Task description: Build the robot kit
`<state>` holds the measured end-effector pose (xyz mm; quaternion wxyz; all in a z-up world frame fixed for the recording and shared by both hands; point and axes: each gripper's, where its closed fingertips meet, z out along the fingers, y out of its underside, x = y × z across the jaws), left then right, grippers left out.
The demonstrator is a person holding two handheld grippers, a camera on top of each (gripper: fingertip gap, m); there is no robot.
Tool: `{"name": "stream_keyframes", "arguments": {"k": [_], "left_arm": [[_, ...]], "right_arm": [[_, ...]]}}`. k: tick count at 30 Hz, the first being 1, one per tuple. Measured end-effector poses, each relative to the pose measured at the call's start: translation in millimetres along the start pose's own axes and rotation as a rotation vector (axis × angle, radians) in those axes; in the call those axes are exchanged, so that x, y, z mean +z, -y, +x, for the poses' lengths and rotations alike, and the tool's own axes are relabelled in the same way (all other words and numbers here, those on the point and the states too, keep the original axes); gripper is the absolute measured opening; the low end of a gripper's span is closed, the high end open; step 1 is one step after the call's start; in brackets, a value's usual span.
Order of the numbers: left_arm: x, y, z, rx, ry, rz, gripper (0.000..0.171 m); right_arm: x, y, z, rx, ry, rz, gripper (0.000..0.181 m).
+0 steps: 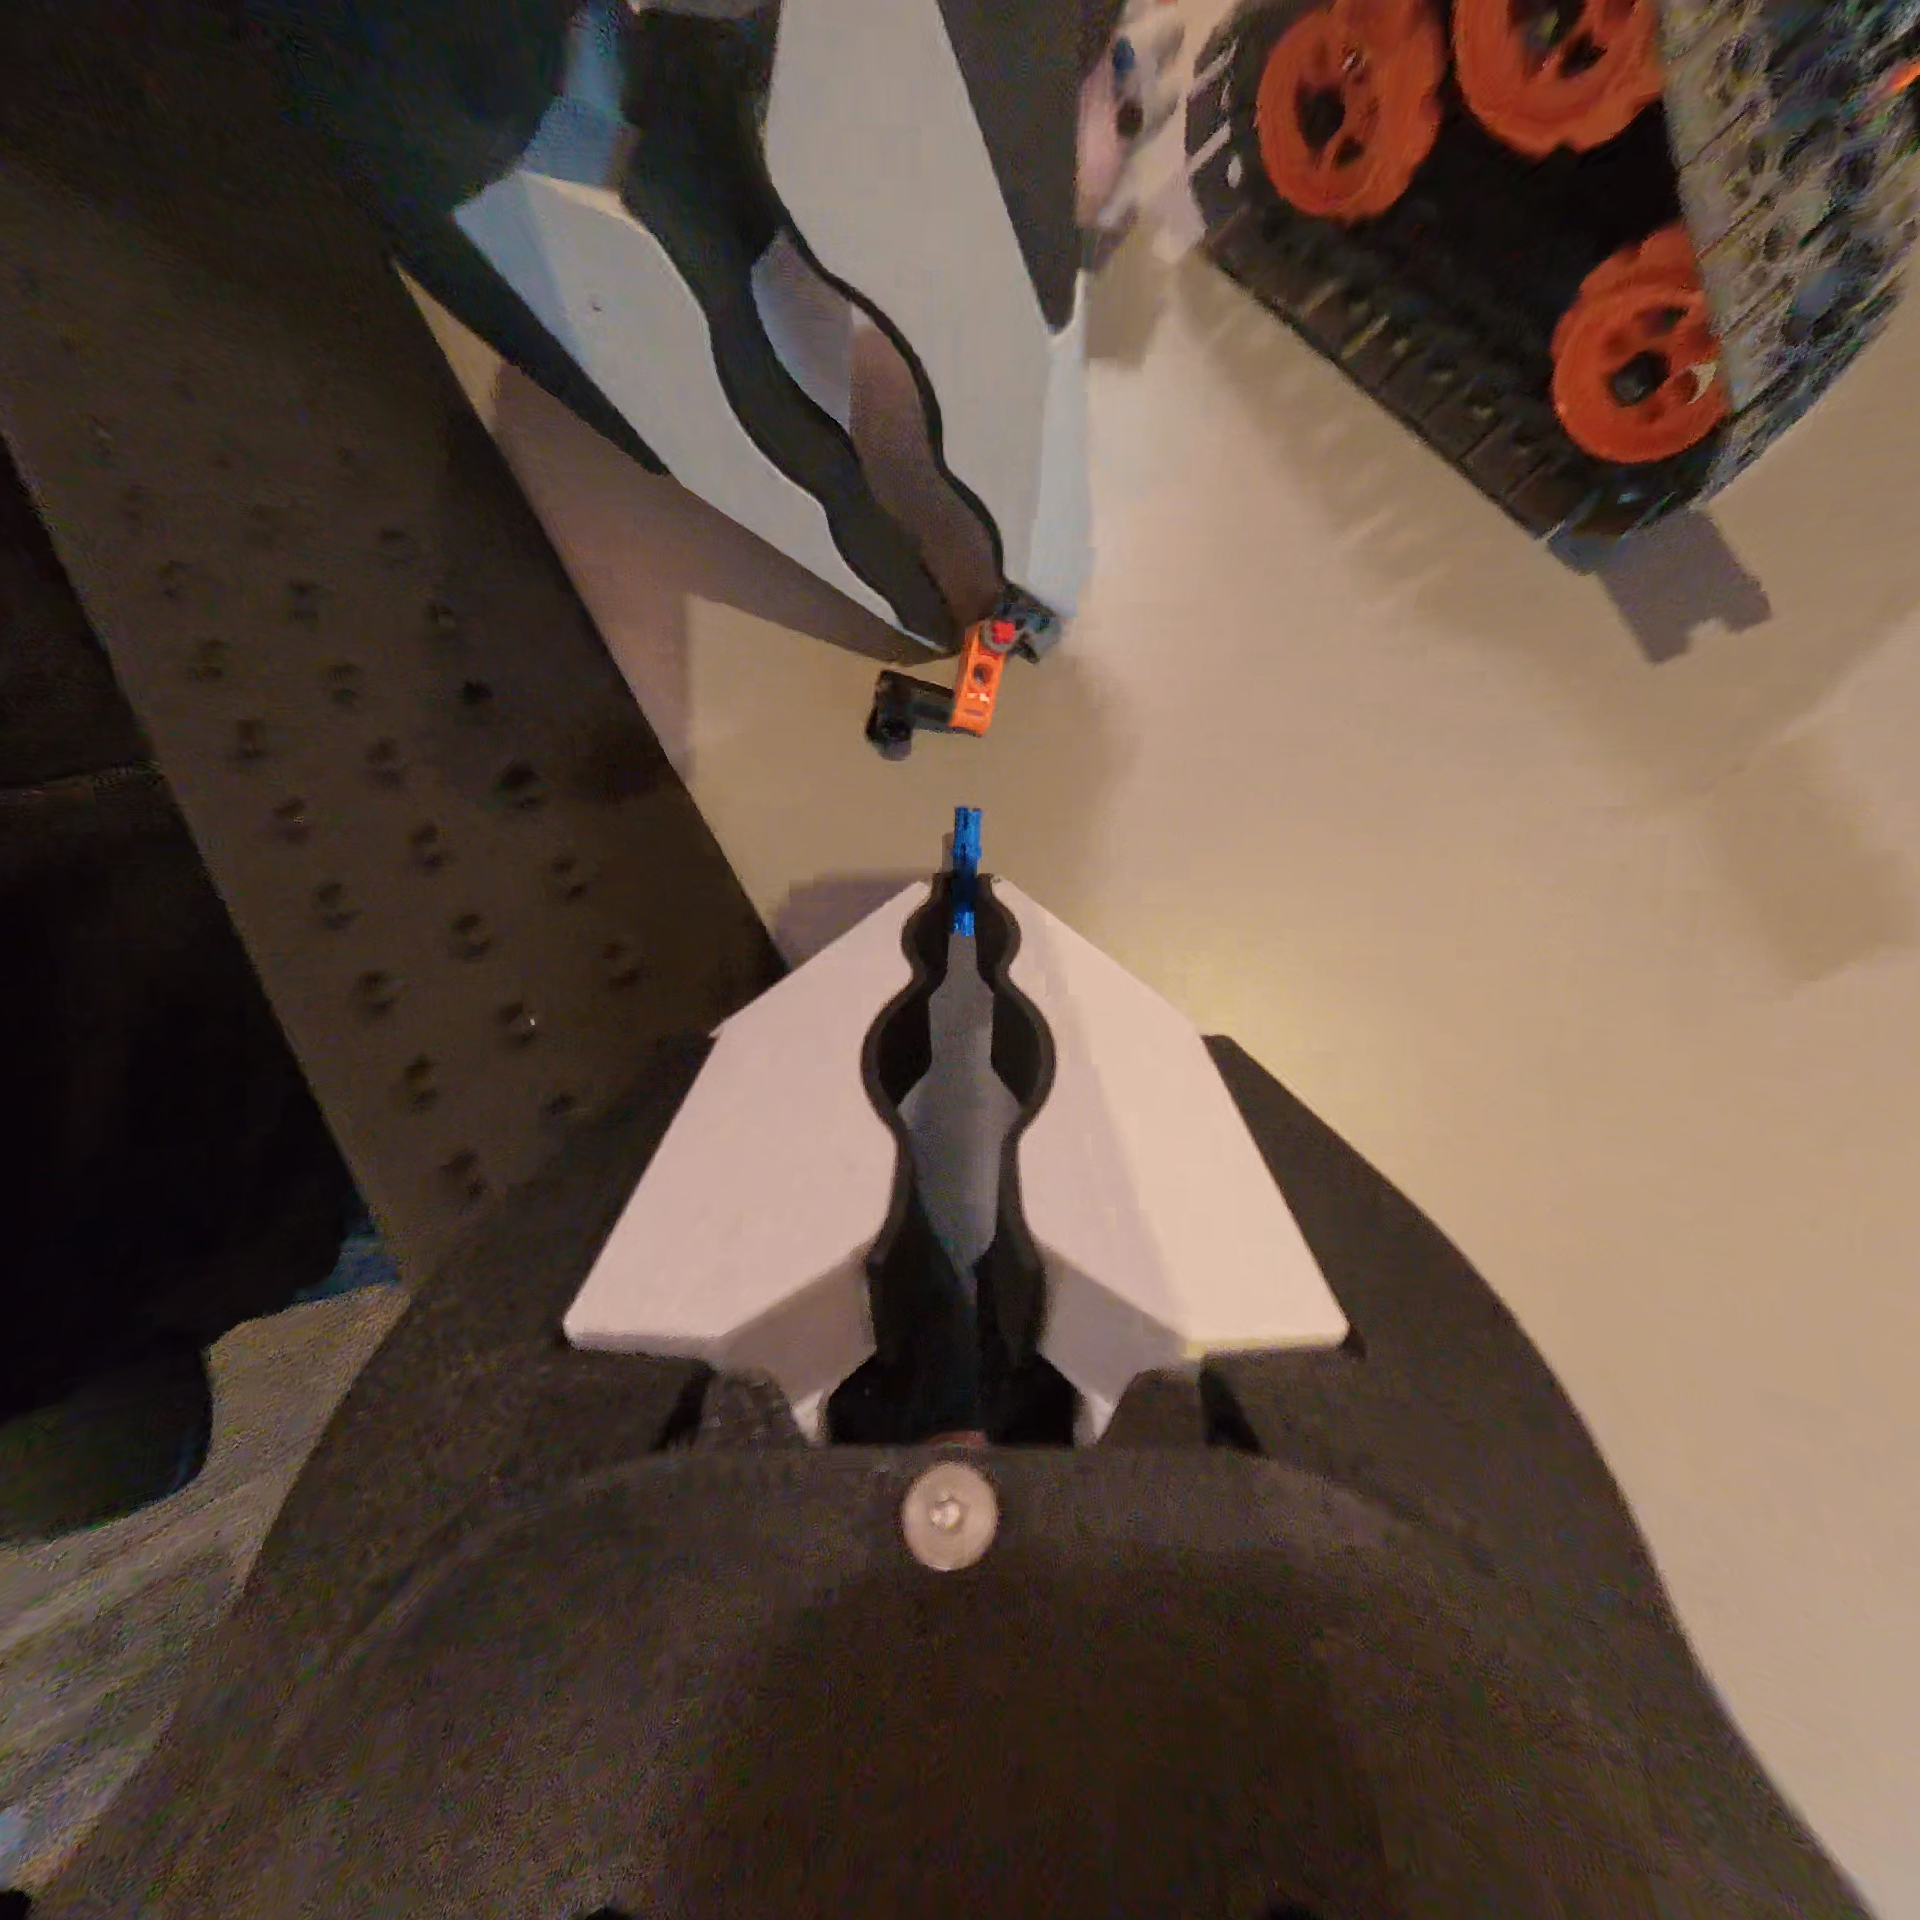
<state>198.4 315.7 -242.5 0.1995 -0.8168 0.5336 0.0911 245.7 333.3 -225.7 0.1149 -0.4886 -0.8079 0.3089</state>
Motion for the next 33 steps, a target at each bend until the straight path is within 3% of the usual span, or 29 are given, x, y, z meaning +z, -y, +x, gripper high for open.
{"name": "stream_keyframes", "arguments": {"k": [11,16,19,27,30,33], "left_arm": [[-5,-2,8,-0.309,-0.129,0.07,0.02],[-17,13,34,-0.725,-0.493,0.168,0.021],[-13,6,23,-0.867,-0.503,0.194,0.021],[-27,-9,11,-0.611,-0.193,0.188,0.046],[-32,12,13,-0.454,-0.098,0.265,0.041],[-28,23,18,-0.327,-0.011,0.236,0.038]], "right_arm": [[19,-5,-2,-0.005,0.164,-0.086,0.003],[18,-6,-9,-0.023,0.223,-0.083,0.003],[19,-6,-9,-0.02,0.241,-0.073,0.003],[12,-5,-14,-0.01,0.251,-0.011,0.004],[11,0,-17,-0.01,0.252,0.012,0.003],[13,5,-21,-0.021,0.251,0.02,0.003]]}}
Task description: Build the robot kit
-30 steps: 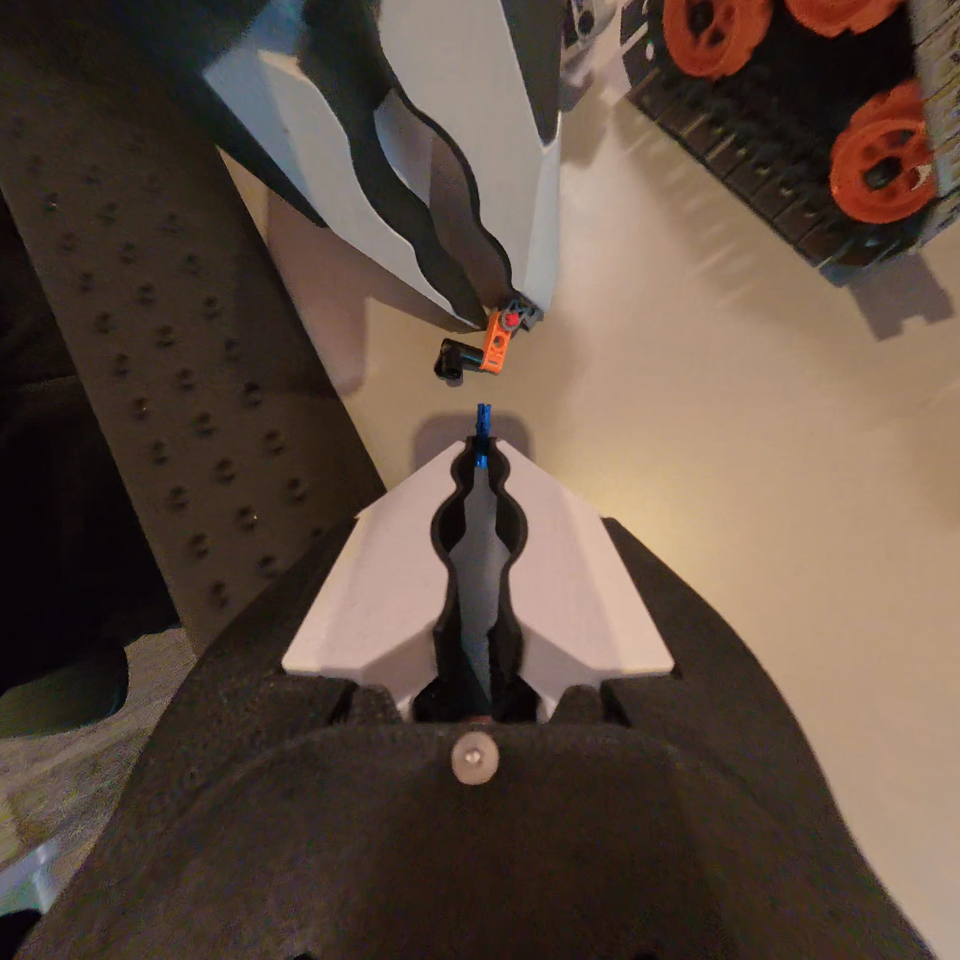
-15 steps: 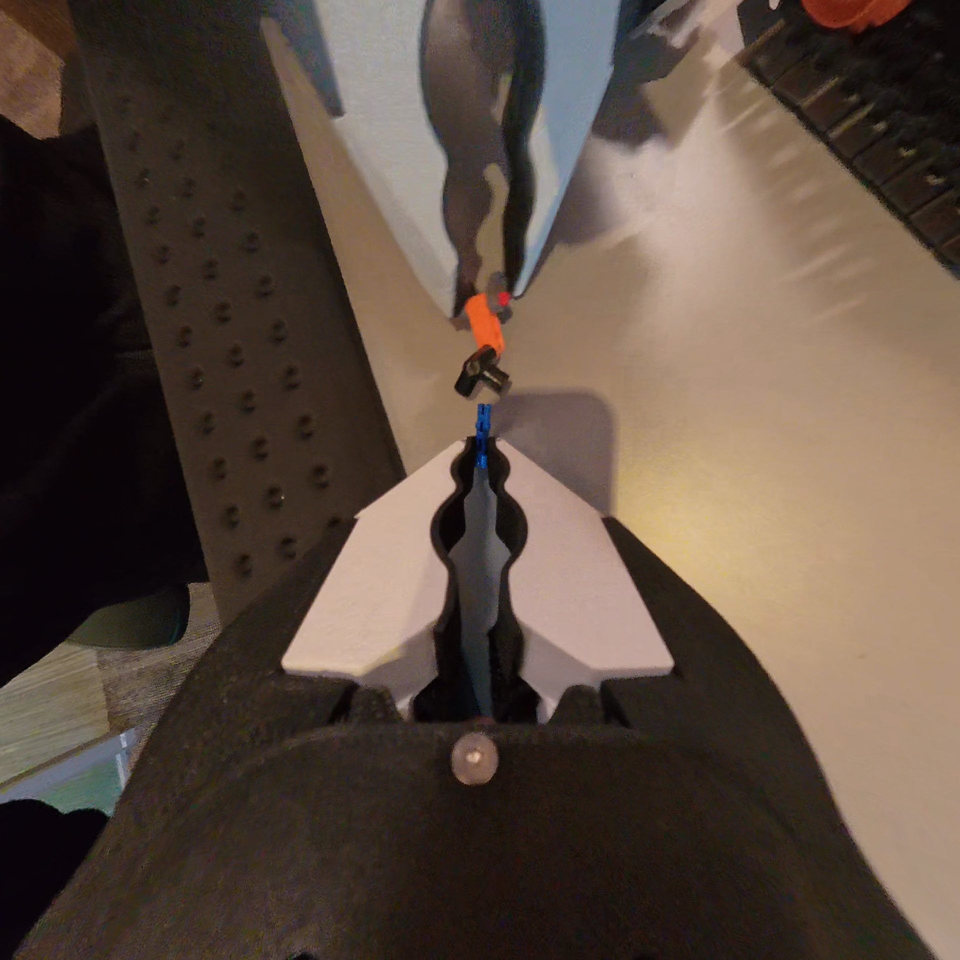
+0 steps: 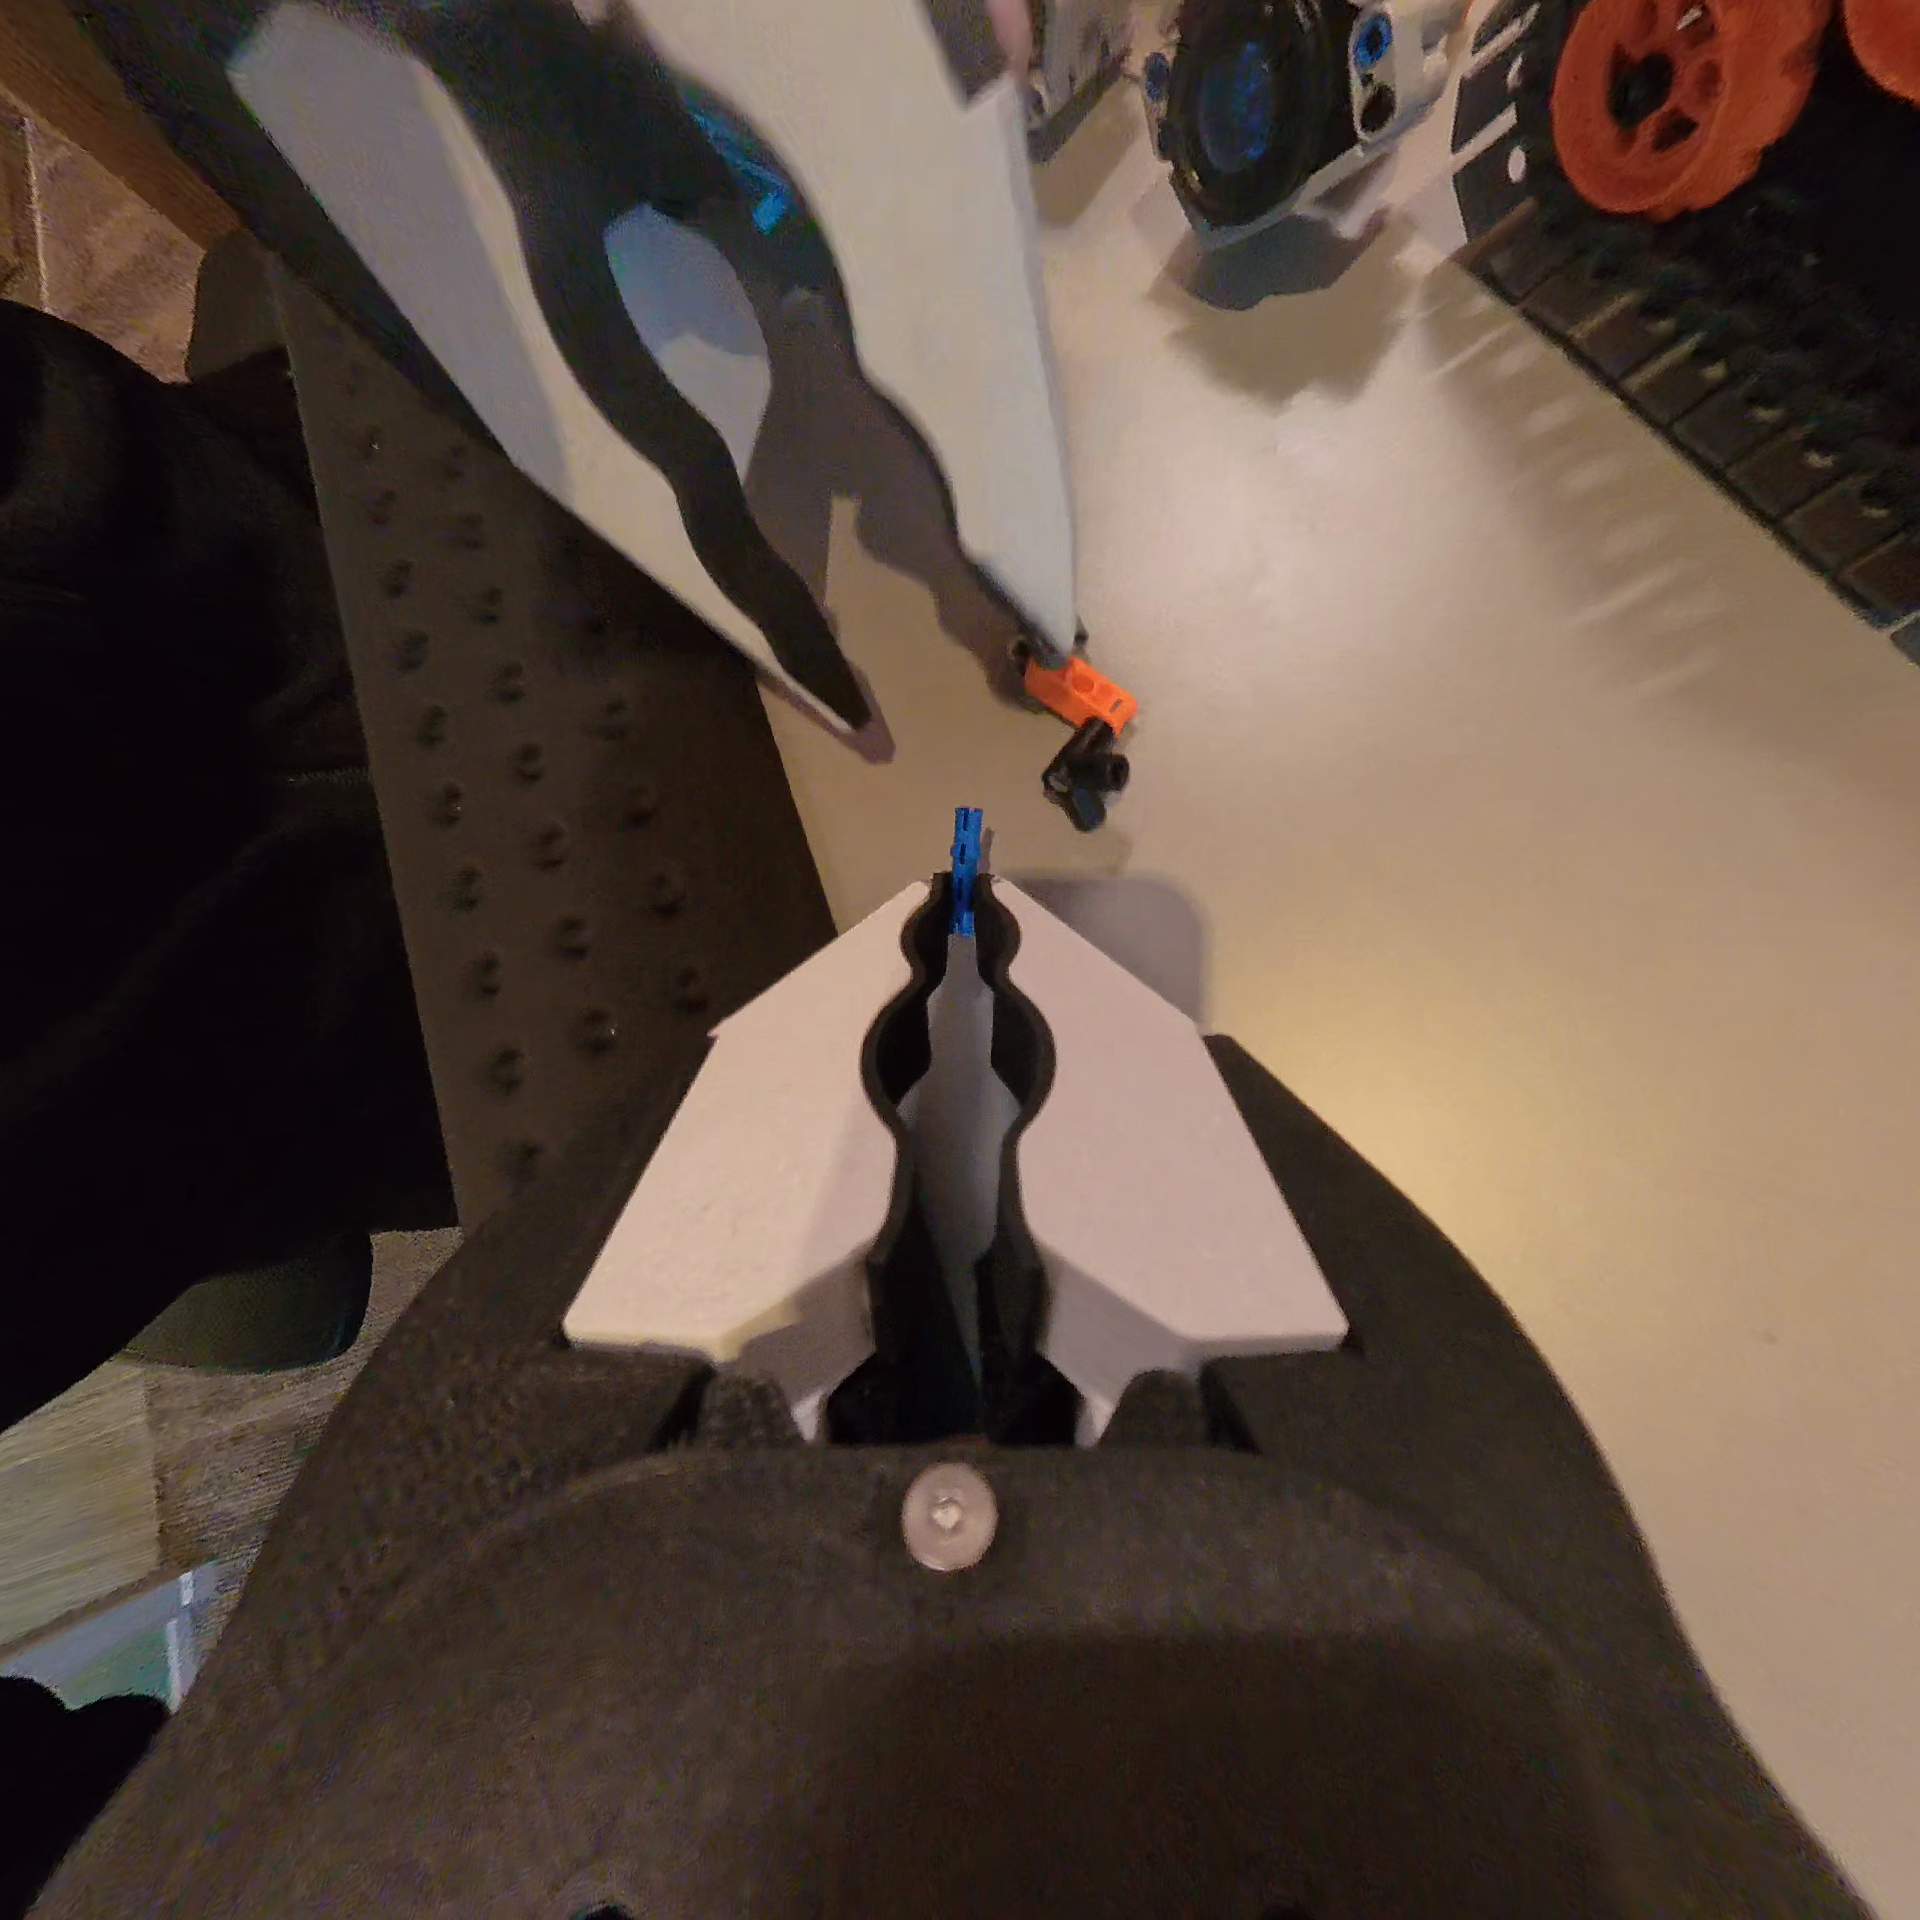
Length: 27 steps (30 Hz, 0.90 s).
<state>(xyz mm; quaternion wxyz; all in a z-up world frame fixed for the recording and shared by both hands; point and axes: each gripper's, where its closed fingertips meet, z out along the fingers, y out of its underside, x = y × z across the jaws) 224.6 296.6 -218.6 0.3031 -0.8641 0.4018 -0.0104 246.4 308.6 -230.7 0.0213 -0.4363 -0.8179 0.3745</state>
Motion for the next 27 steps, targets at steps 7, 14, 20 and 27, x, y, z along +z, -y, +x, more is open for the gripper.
{"name": "stream_keyframes", "arguments": {"k": [7,14,20,27], "left_arm": [[3,20,7,0.214,0.089,0.069,0.012],[-4,22,10,0.249,0.135,0.116,0.003],[-33,36,-9,0.036,0.219,0.328,0.003],[-53,48,-15,-0.037,0.291,0.477,0.003]], "right_arm": [[-5,16,-18,-0.04,0.042,0.04,0.003],[-13,27,-21,-0.019,0.067,0.126,0.003],[-37,47,-16,0.072,-0.001,0.404,0.013],[-57,75,-26,0.195,0.047,0.749,0.011]]}}
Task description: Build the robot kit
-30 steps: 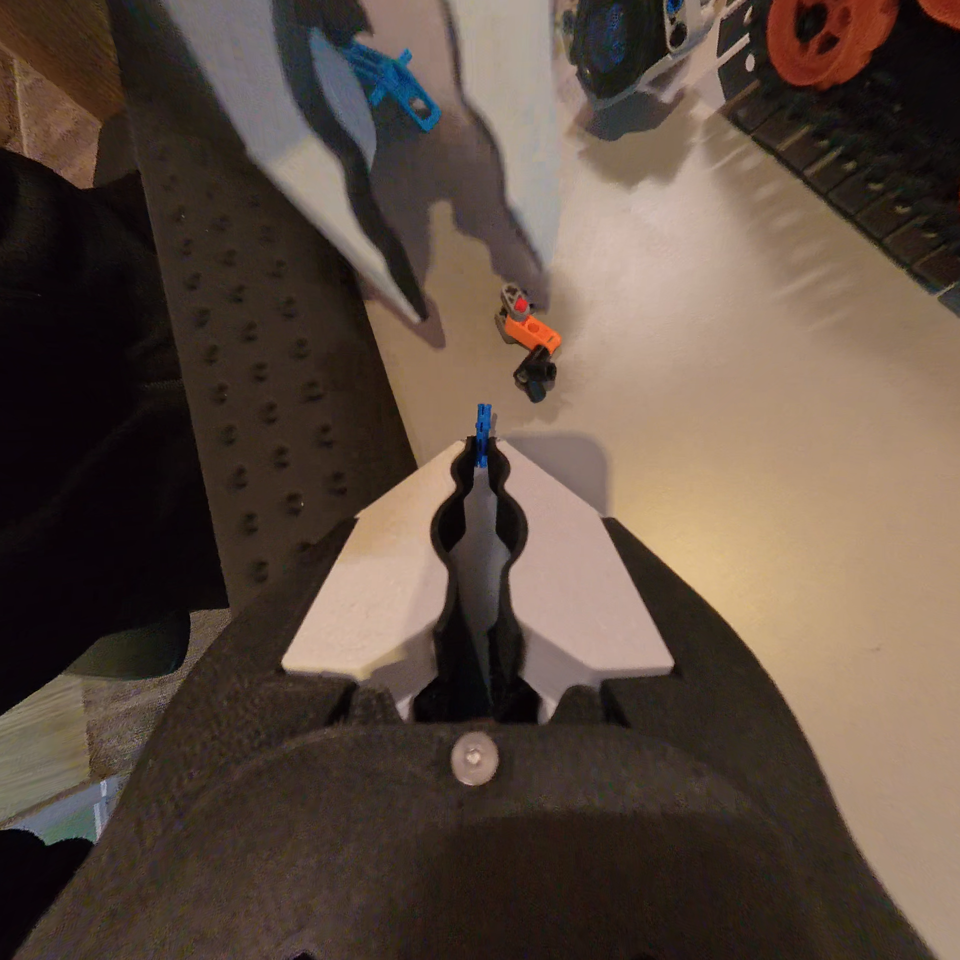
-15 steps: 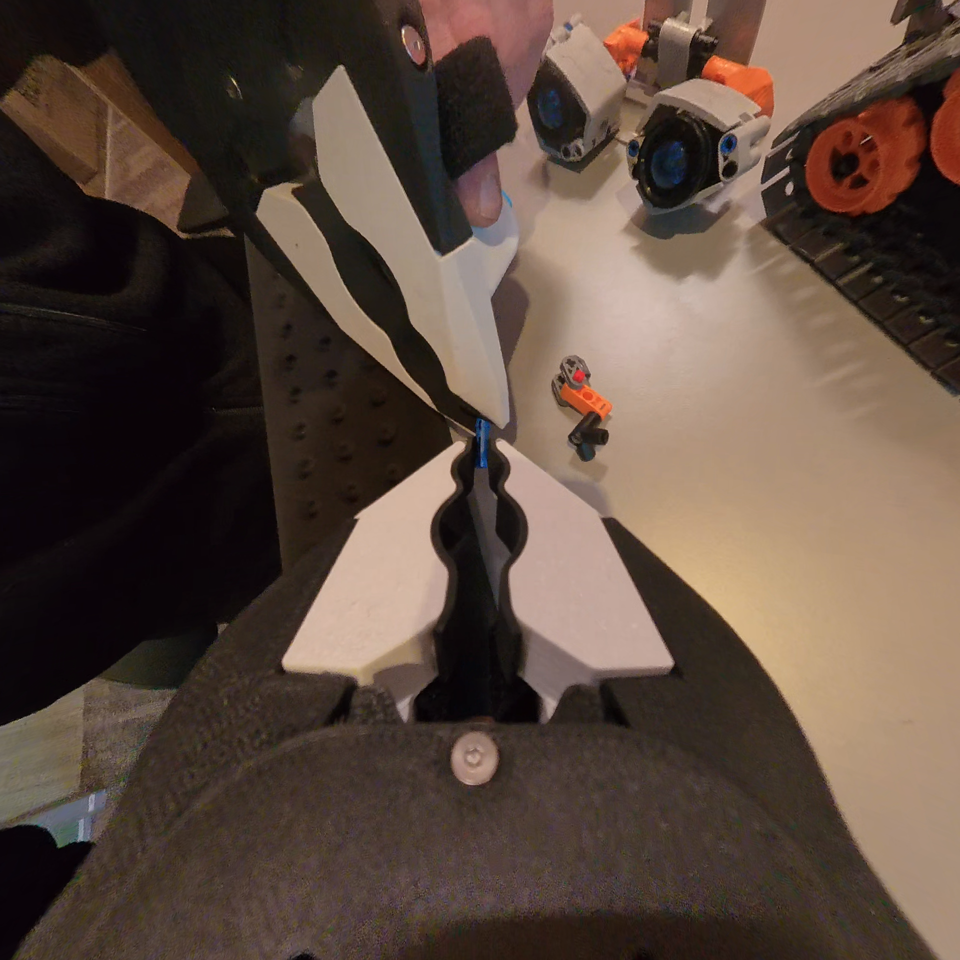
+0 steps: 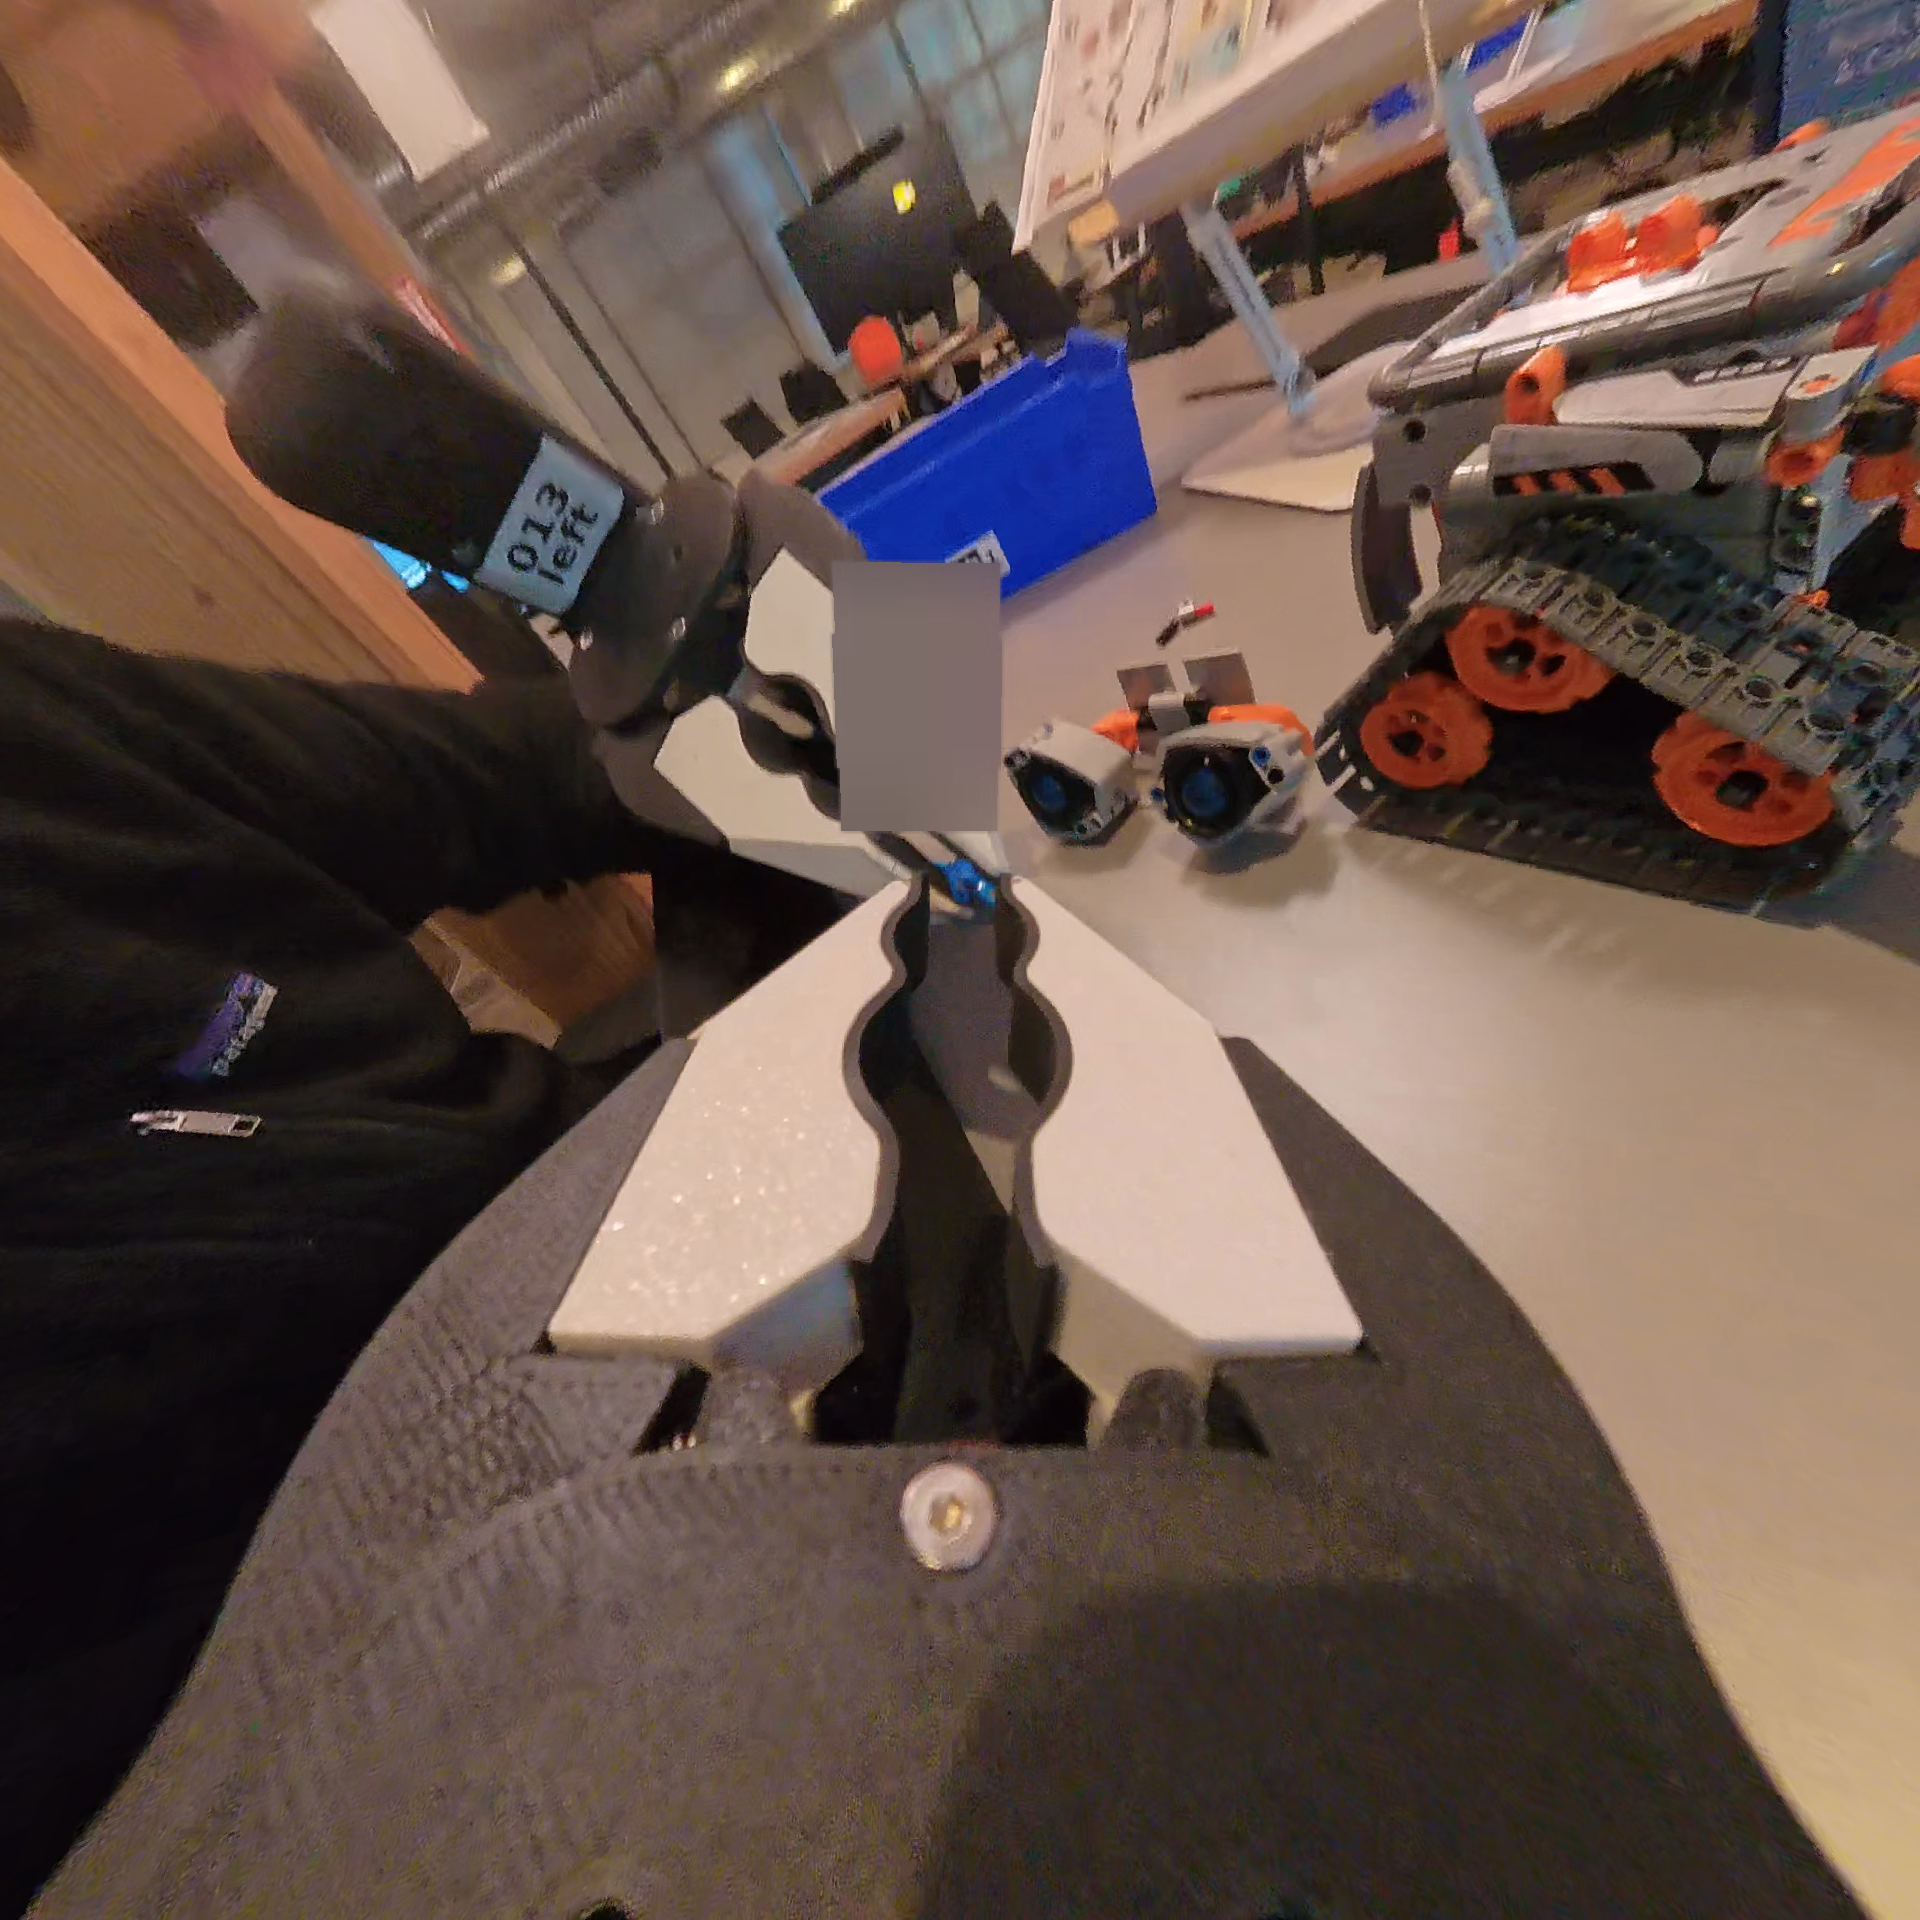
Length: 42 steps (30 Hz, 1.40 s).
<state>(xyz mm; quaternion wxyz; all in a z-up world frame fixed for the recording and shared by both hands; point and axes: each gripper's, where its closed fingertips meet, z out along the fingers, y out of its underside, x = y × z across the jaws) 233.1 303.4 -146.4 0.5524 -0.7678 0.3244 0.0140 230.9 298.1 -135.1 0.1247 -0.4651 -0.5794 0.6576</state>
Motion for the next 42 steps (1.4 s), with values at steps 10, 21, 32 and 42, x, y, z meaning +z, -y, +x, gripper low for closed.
{"name": "stream_keyframes", "arguments": {"k": [10,21,32,42], "left_arm": [[1,-6,-2,-0.043,0.023,0.006,0.015],[8,-56,20,-0.056,-0.172,-0.273,0.02],[-4,-78,29,-0.116,-0.308,-0.378,0.028],[9,-82,25,-0.011,-0.241,-0.438,0.03]], "right_arm": [[6,0,6,-0.196,-0.163,-0.144,0.003],[3,-87,38,-0.542,-0.285,-1.037,0.003],[5,-73,35,-0.446,-0.209,-0.837,0.012],[14,-86,56,-0.553,-0.289,-0.841,0.015]]}}
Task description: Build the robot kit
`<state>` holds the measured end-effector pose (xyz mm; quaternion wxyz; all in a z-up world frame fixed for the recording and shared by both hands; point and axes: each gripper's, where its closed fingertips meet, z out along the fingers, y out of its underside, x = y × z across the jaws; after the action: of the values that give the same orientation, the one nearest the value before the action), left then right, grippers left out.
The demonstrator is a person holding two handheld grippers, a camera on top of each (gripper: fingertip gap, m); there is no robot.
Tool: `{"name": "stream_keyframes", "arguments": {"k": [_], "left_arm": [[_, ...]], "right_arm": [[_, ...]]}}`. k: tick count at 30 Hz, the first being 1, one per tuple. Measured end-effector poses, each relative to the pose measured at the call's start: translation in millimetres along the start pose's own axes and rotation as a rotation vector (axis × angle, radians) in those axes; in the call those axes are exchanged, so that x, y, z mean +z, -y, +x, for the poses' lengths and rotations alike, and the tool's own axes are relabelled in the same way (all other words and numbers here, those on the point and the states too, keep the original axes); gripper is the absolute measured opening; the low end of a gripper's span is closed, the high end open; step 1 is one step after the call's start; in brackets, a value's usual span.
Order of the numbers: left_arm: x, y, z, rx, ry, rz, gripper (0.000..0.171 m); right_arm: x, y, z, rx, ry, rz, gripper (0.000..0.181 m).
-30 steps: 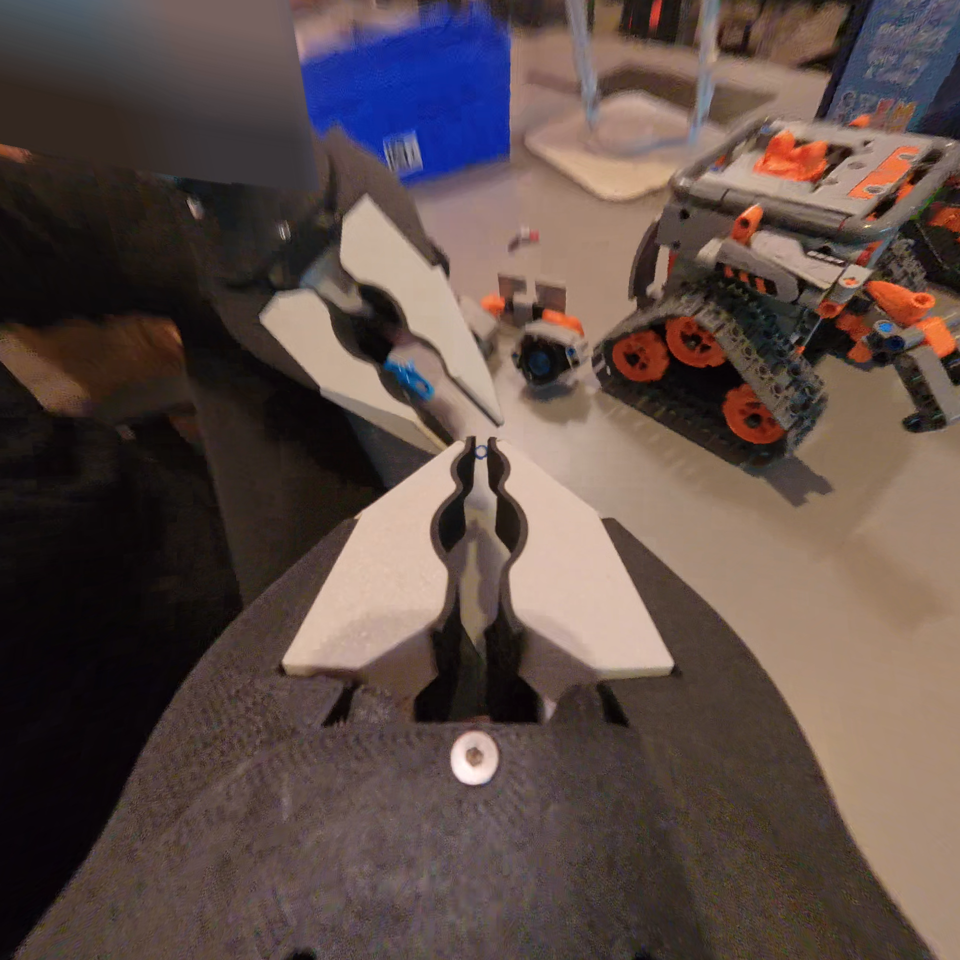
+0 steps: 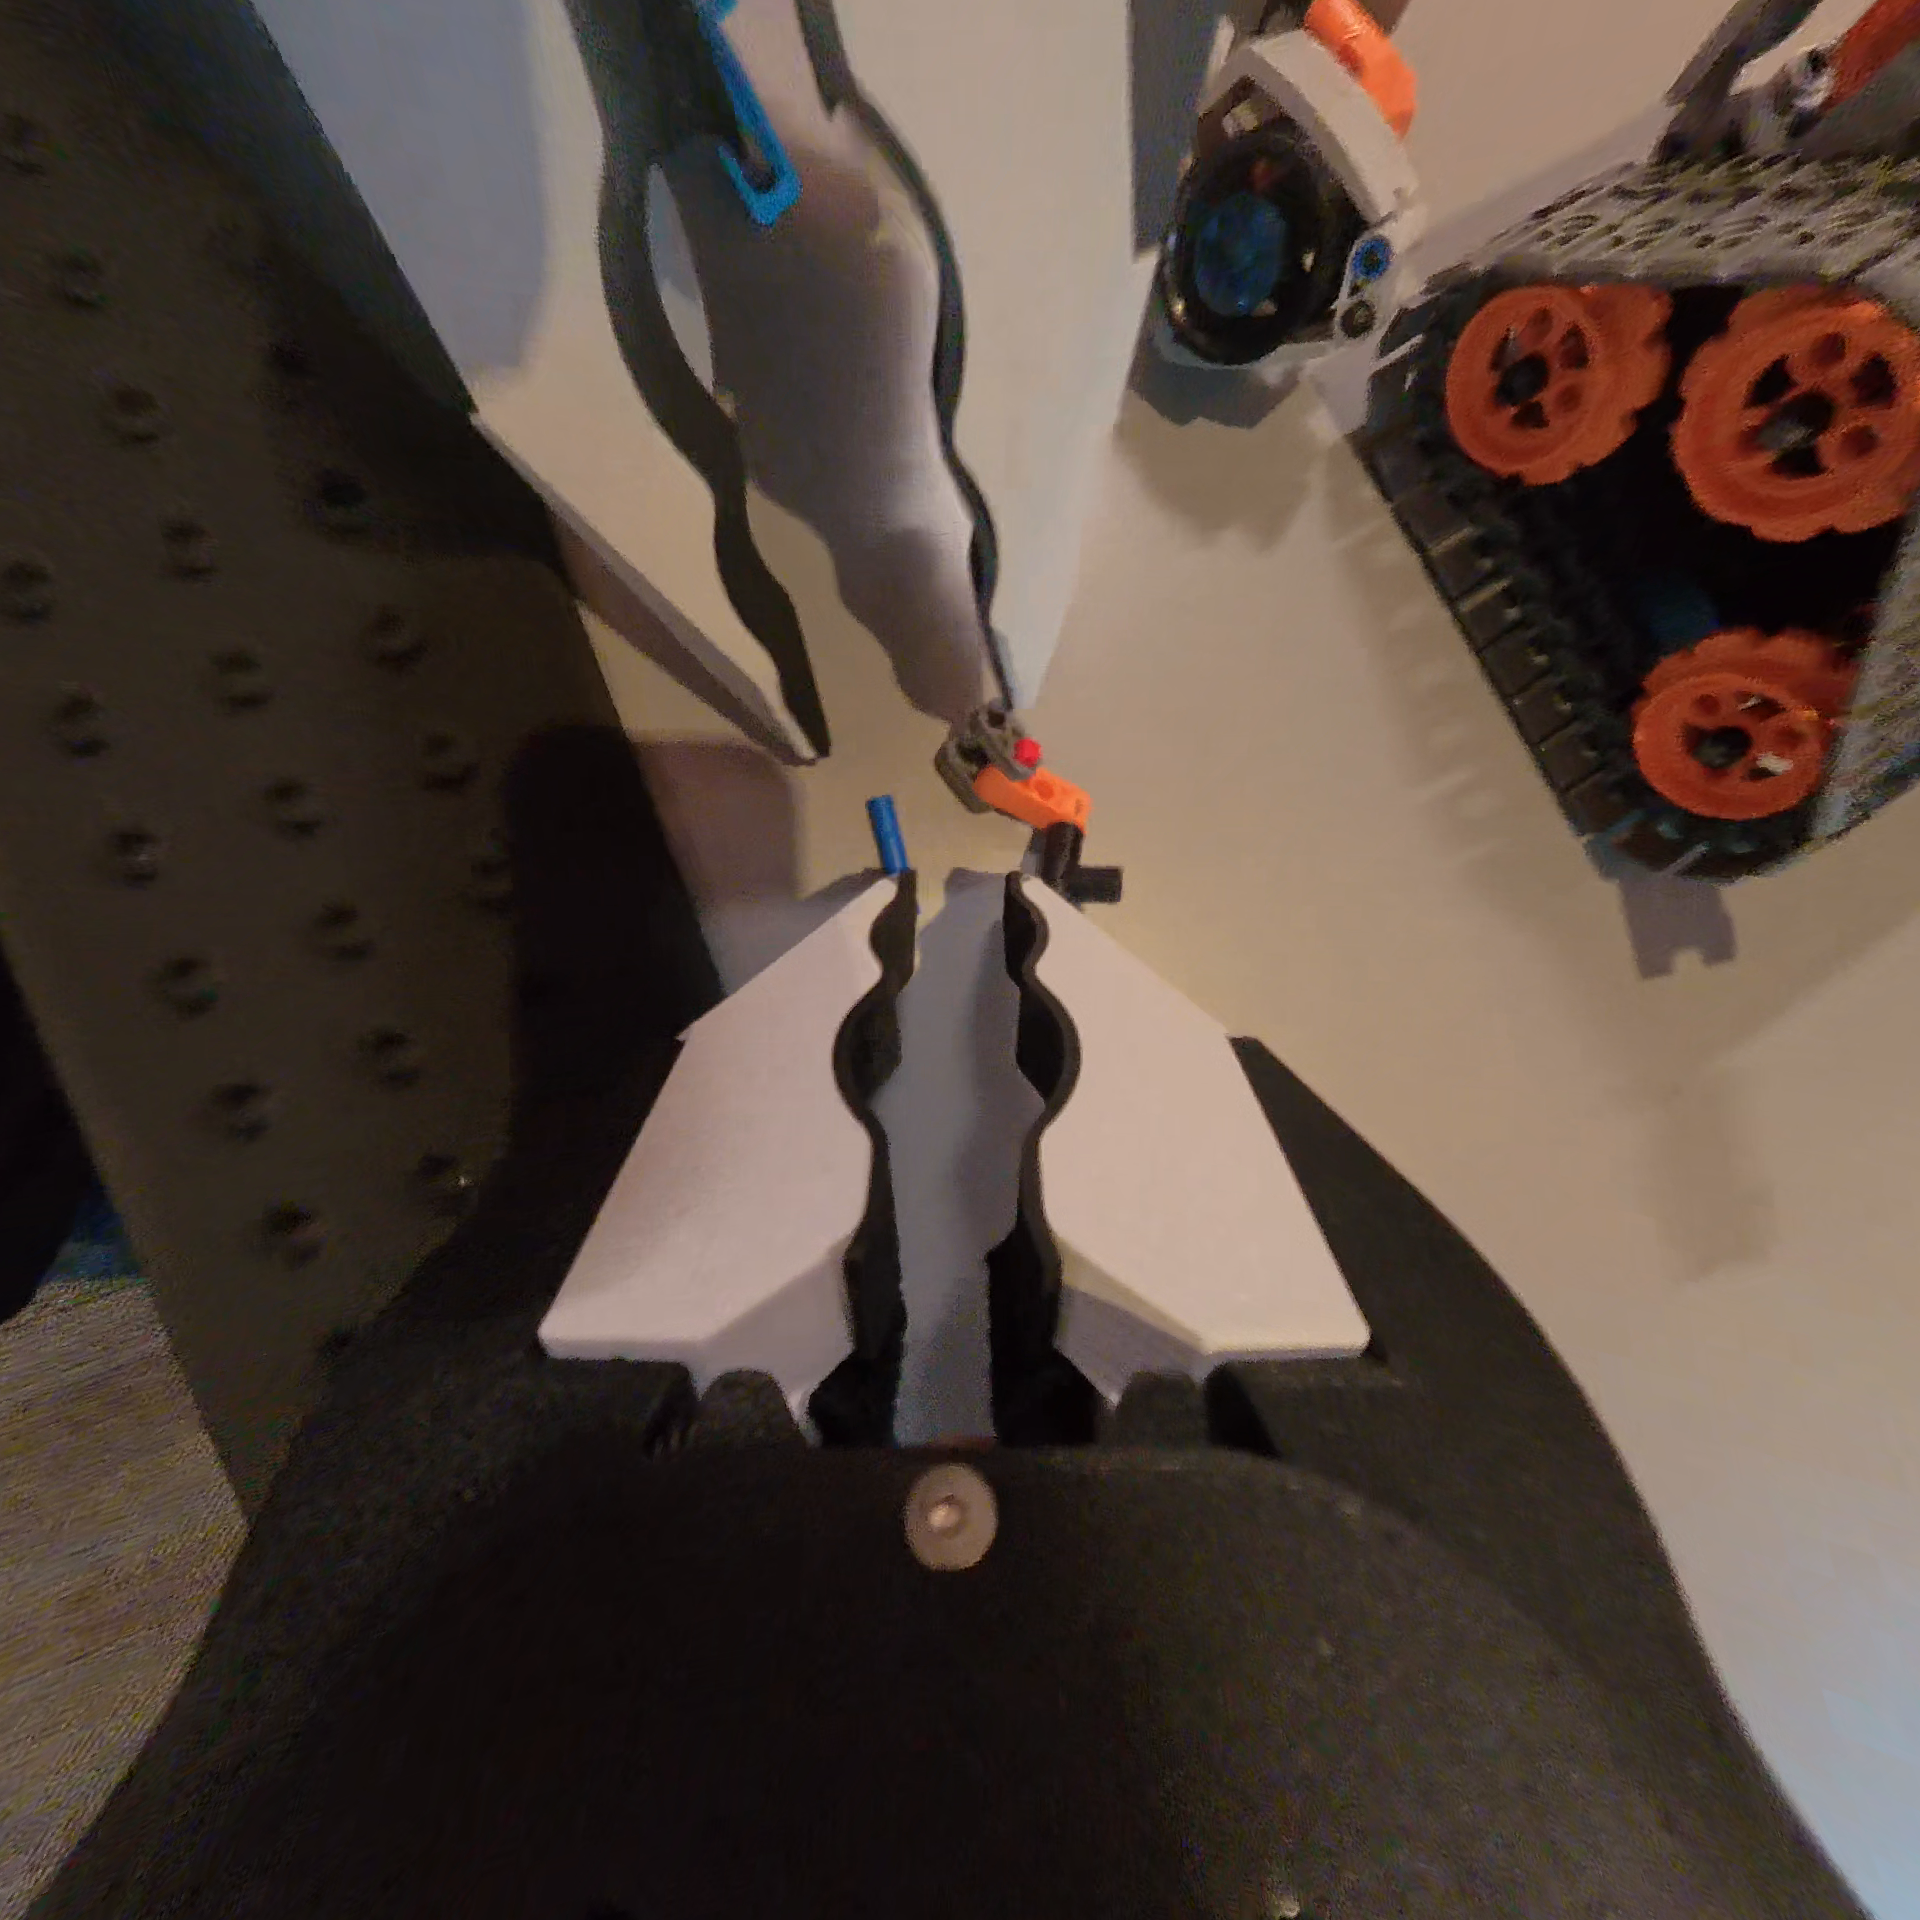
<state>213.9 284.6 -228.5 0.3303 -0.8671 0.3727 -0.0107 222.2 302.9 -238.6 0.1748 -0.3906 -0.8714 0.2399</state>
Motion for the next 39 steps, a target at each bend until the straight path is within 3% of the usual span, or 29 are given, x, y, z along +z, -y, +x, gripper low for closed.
{"name": "stream_keyframes", "arguments": {"k": [8,12,15,19,22,28,33,39], "left_arm": [[6,0,-13,-0.043,-0.01,-0.075,0.038],[9,0,-18,-0.088,-0.038,-0.099,0.035],[15,-1,-16,-0.155,-0.088,-0.115,0.033],[22,-6,-14,-0.193,-0.109,-0.148,0.021],[24,-5,-16,-0.232,-0.114,-0.132,0.012],[21,-2,-21,-0.245,-0.094,-0.097,0.01],[7,4,-28,-0.289,-0.077,-0.041,0.009],[-13,6,-32,-0.383,-0.078,0.057,0.009]], "right_arm": [[-1,1,-6,0.053,0.139,0.045,0.014],[-6,5,-7,0.04,0.156,0.089,0.014],[4,-1,-9,0.023,0.161,0.033,0.015],[5,0,-14,0.02,0.184,0.048,0.014],[5,2,-17,0.045,0.194,0.063,0.009],[-9,14,-30,0.128,0.186,0.094,0.018],[5,20,-42,0.181,0.15,0.005,0.021],[14,15,-35,0.148,0.062,-0.057,0.007]]}}
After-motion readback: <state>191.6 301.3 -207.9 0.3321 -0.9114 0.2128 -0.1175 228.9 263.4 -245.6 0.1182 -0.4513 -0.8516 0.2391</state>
